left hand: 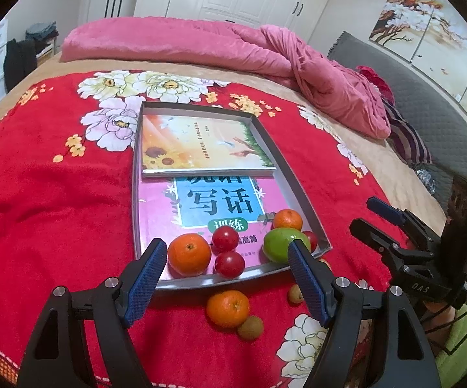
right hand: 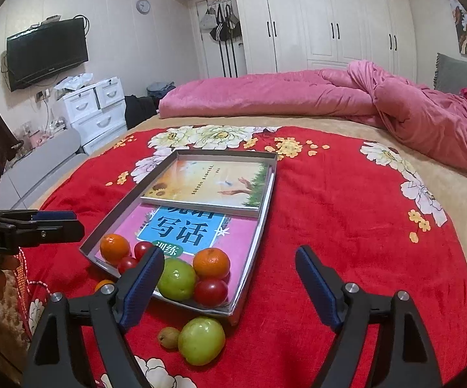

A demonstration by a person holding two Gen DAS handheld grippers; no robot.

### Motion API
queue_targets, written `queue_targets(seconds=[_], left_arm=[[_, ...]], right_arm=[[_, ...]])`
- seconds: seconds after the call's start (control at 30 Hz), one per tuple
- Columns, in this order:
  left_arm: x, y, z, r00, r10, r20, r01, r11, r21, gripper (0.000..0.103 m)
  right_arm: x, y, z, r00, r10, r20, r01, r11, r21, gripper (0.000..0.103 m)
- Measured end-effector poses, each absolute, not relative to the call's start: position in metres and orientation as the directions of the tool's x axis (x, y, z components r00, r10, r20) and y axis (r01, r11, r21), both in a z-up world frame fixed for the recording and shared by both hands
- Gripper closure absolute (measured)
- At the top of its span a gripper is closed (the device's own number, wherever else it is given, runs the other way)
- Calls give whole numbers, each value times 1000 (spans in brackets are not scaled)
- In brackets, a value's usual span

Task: Organize fruits
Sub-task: 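Withdraw both open tools from the tray toward the remaining fruit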

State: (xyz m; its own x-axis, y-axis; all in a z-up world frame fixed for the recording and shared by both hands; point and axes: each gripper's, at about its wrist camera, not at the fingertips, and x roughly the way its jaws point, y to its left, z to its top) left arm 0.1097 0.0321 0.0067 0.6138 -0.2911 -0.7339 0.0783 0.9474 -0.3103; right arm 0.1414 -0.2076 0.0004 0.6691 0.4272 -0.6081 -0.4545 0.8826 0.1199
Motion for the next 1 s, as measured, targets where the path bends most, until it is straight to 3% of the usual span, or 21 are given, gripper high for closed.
queue_targets(seconds=[0.3,1.0], left_arm=[[102,36,5,610,-287,-738,68,948,-312,25],[88,28,-3,565,-283,-775,85,954,-286,24]], right_arm=[[134,-209,5,680,431,-594,-455,882,119,15],[117,-210,12,696,398,-597,-425,899,104,14]])
